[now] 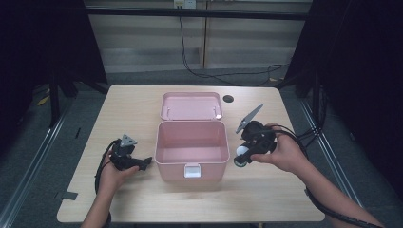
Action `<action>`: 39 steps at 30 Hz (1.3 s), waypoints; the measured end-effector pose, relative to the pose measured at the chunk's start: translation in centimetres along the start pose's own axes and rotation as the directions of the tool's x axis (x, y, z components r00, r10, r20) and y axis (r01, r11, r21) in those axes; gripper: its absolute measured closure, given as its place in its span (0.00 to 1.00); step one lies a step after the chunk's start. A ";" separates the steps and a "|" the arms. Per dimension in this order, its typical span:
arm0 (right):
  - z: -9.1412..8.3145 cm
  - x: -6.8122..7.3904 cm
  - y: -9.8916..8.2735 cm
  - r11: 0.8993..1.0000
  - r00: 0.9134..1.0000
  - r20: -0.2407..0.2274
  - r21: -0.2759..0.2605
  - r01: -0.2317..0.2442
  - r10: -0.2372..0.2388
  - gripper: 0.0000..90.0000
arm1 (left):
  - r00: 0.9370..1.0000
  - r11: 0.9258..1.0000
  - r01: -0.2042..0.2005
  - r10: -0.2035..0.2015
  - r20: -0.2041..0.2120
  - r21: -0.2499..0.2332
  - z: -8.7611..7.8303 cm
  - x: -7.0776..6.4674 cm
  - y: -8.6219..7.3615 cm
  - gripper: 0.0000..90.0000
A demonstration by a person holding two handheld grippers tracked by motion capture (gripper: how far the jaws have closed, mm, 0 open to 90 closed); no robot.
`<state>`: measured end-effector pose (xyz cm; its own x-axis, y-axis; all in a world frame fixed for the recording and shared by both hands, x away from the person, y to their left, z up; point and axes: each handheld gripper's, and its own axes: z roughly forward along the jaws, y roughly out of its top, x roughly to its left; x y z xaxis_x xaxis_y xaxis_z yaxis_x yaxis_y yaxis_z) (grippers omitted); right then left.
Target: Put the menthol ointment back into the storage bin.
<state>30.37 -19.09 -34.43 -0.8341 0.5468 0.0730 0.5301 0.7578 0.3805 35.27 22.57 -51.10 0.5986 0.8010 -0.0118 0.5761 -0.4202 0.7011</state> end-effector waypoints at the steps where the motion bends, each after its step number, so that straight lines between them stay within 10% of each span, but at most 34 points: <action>1: -0.2 -0.1 0.1 1.000 1.000 -0.003 -0.005 -0.004 0.004 0.56 | 1.000 1.000 0.001 -0.001 -0.001 -0.001 0.0 0.0 0.0 0.02; 39: -2.9 -0.6 7.0 1.000 1.000 0.013 0.003 0.002 -0.002 0.56 | 1.000 1.000 -0.001 0.001 0.004 0.003 0.0 0.0 0.0 0.01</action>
<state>34.10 -15.15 -29.12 -0.8333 0.5494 0.0605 0.5285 0.7600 0.3783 35.28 22.53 -51.10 0.6016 0.7986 -0.0139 0.5769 -0.4224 0.6991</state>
